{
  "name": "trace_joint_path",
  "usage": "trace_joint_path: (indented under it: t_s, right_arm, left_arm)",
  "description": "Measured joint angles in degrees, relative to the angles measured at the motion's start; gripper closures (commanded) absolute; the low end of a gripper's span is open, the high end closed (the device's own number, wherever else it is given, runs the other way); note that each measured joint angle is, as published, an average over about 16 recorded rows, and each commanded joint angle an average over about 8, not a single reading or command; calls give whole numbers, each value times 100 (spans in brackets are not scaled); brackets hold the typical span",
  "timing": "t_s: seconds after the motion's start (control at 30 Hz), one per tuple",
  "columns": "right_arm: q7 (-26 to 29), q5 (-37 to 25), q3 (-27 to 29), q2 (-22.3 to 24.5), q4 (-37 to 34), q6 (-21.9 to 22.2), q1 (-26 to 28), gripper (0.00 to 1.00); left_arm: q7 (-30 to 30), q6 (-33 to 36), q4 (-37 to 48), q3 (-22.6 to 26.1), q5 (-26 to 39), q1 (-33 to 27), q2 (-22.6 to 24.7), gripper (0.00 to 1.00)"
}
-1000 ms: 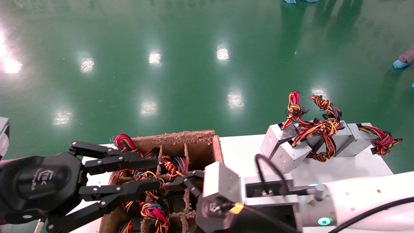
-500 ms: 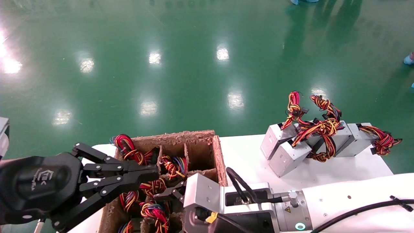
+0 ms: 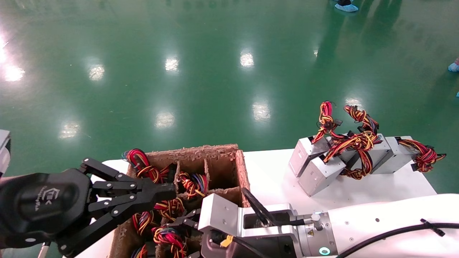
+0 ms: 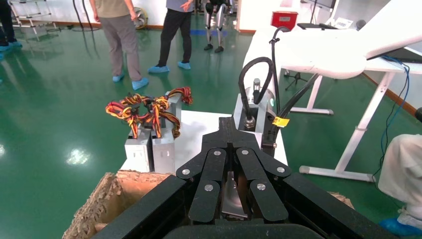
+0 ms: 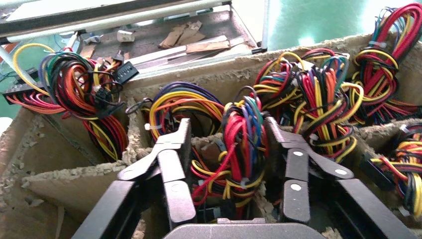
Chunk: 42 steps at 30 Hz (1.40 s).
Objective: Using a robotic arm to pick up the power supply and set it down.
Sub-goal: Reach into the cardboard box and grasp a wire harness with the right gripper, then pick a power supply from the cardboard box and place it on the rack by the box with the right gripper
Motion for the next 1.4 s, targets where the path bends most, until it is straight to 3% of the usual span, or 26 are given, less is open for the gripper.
trace_joint_path:
  t_s: [0.63,0.97,1.4]
  right_arm:
    - [-2,240,180,102,5,125,-139,100]
    - [40,903,495,317,17,-89,-127,100]
    - [690,1945,961,660,14,-295,87,100]
  left_arm:
    - [0,0,0,0,0,0,0,100]
    - [0,0,0,0,0,0,0,100]
    - [0,0,0,1,0,0,0,100]
